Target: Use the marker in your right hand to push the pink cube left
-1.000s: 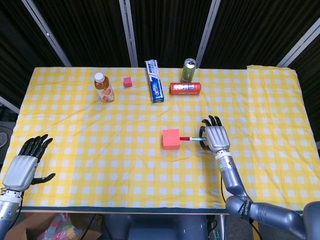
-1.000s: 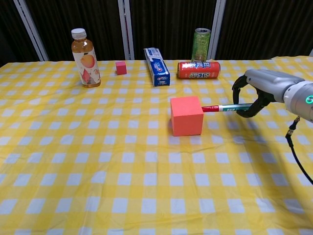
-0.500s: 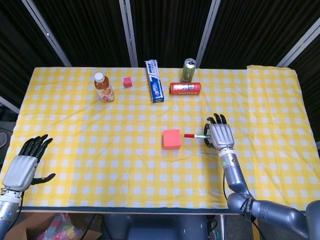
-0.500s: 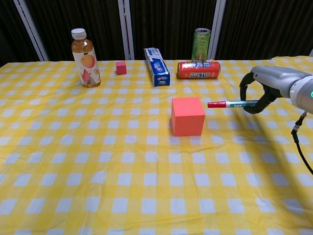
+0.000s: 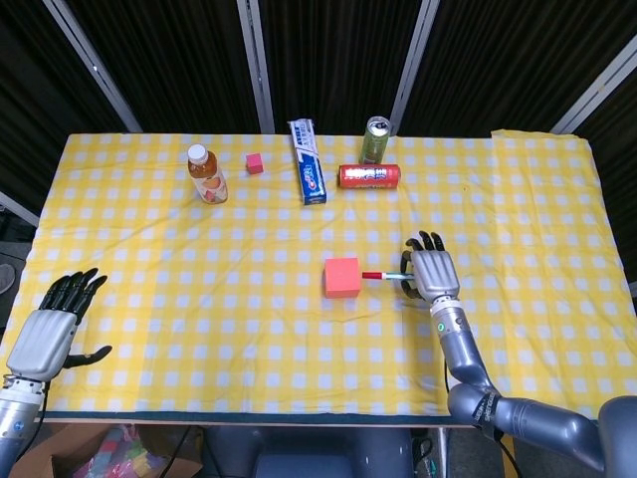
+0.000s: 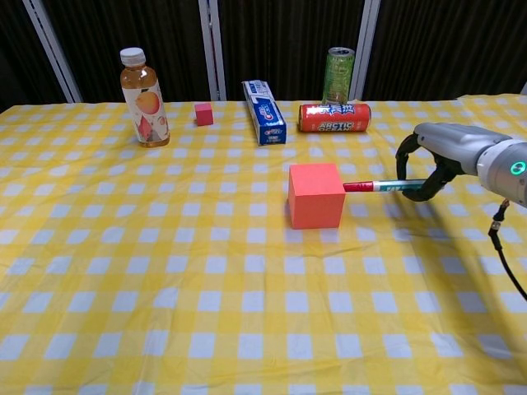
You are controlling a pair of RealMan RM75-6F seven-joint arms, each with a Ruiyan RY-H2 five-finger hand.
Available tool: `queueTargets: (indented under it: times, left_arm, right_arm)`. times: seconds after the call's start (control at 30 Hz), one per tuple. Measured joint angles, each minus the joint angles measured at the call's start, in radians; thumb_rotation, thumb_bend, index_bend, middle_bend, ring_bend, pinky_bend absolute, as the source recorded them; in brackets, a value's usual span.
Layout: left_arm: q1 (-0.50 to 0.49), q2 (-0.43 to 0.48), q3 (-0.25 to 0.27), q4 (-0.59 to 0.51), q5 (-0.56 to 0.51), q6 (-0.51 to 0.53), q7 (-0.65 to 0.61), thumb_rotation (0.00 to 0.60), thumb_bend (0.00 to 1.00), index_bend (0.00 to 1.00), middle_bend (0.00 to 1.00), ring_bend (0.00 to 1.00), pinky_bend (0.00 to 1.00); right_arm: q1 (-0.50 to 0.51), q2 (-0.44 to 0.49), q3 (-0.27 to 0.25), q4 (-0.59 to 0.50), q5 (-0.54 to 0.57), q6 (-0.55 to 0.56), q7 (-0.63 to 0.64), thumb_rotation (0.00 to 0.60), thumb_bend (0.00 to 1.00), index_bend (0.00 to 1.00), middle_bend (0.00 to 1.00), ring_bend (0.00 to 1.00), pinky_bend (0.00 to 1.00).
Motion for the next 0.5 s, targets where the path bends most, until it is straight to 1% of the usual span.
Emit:
queueTargets:
  times: [0.2,0.5]
  left_arm:
    - [-0.001,0.003,0.0,0.002,-0.002,-0.003,-0.012,0.6,0.0,0.0,0.0,0.0,0.01]
    - [-0.002,0.005,0.002,0.002,0.001,-0.005,-0.015,0.6,0.0,0.0,0.0,0.0,0.01]
  right_arm:
    - [0.031,-0.045,0.015,0.006,-0.006,0.001,0.0,0.6,0.42,0.63,0.24,0.02,0.0]
    - [0.058,-0.072,0.022,-0.019,-0.002,0.023,-0.04,0.6,0.42,0.64,0.24,0.02,0.0]
